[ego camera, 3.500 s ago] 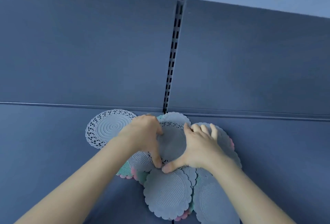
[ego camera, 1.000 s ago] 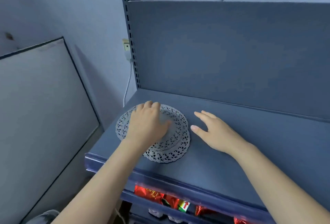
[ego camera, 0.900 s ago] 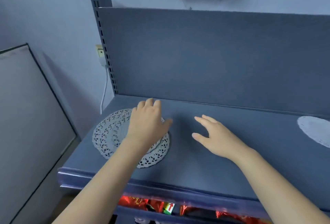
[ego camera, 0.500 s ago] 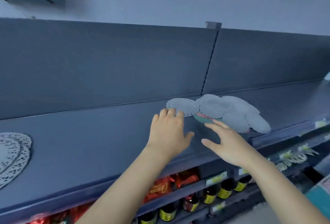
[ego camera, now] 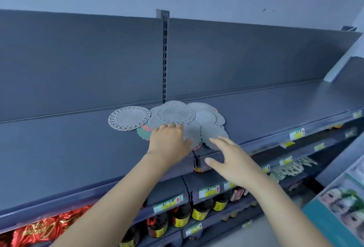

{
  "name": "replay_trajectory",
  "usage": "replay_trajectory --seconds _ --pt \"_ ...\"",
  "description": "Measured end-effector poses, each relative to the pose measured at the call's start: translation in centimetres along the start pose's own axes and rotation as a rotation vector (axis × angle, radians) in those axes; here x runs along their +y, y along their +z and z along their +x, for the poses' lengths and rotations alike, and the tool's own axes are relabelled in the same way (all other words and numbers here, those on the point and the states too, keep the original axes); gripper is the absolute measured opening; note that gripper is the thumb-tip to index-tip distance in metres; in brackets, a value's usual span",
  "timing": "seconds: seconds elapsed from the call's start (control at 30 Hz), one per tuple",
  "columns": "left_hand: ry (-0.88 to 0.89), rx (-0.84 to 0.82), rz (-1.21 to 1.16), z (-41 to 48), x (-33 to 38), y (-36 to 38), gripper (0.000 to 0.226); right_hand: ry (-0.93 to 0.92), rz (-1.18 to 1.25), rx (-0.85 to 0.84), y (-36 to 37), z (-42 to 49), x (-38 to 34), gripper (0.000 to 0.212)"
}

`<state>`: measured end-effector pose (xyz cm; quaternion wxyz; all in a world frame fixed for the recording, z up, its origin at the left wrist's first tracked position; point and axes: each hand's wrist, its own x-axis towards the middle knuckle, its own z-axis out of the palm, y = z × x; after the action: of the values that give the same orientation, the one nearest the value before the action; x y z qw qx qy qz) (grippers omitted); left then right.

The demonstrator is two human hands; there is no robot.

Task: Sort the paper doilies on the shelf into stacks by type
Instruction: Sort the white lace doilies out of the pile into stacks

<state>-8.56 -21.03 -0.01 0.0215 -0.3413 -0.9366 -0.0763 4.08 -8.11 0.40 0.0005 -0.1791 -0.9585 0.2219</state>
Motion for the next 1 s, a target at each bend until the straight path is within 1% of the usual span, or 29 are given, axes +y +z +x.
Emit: replay_trajectory --seconds 0.1,0.17,0.2,0.3,0.37,0.47,0.53,0.63,0.67,0.73,0.8,0.83,0.9,0.93,1.0 --pt "-0.098 0.015 -0.04 5.0 -1.1 0.7 0.031 -0.083 -0.009 -0.018 -0.3 4.0 0.8 0.063" --pt "-0.178 0.002 -0.062 8.5 -2.4 1.1 0.029 -0.136 -0.043 -0.033 -0.5 7.1 1.4 0.062" --pt "-0.221 -0.021 -0.077 10.1 -3.0 1.2 0.034 -0.159 -0.058 -0.041 -0.6 8.7 1.6 0.061" --pt "-0.352 -0.179 -0.139 13.8 -4.5 1.1 0.062 -0.207 -0.094 -0.08 -1.3 13.6 2.2 0.061" --pt "-0.397 -0.237 -0.147 15.4 -4.9 1.2 0.071 -0.232 -0.145 -0.125 -1.7 16.6 2.3 0.066" --pt "-0.423 -0.241 -0.12 17.0 -4.6 1.7 0.09 -0.259 -0.237 -0.144 -1.9 20.7 2.0 0.084" --pt "-0.43 -0.232 -0.102 17.8 -4.0 1.9 0.096 -0.259 -0.274 -0.157 -1.7 22.9 1.7 0.1" --pt "-0.436 -0.246 -0.094 18.6 -3.3 1.9 0.09 -0.245 -0.278 -0.202 -1.1 25.4 1.7 0.127" --pt "-0.437 -0.255 -0.082 18.6 -3.1 1.9 0.087 -0.248 -0.284 -0.218 -0.9 26.1 1.9 0.134" --pt "-0.425 -0.254 -0.077 18.4 -3.0 1.7 0.089 -0.253 -0.276 -0.237 -0.6 27.0 2.1 0.14" --pt "-0.406 -0.196 -0.172 18.0 -3.1 1.8 0.091 -0.289 -0.252 -0.236 -0.7 27.4 2.4 0.142" --pt "-0.404 -0.123 -0.238 17.6 -3.1 1.8 0.084 -0.327 -0.243 -0.217 -0.8 27.4 2.6 0.142" --pt "-0.424 0.081 -0.341 16.4 -2.6 1.5 0.062 -0.443 -0.19 -0.151 -1.1 27.4 3.0 0.138" --pt "-0.439 0.195 -0.4 15.7 -2.2 1.3 0.055 -0.507 -0.103 -0.134 -1.5 27.4 3.1 0.134" --pt "-0.468 0.442 -0.557 13.9 -1.0 0.1 0.048 -0.577 0.24 -0.189 -2.8 27.6 2.8 0.125"
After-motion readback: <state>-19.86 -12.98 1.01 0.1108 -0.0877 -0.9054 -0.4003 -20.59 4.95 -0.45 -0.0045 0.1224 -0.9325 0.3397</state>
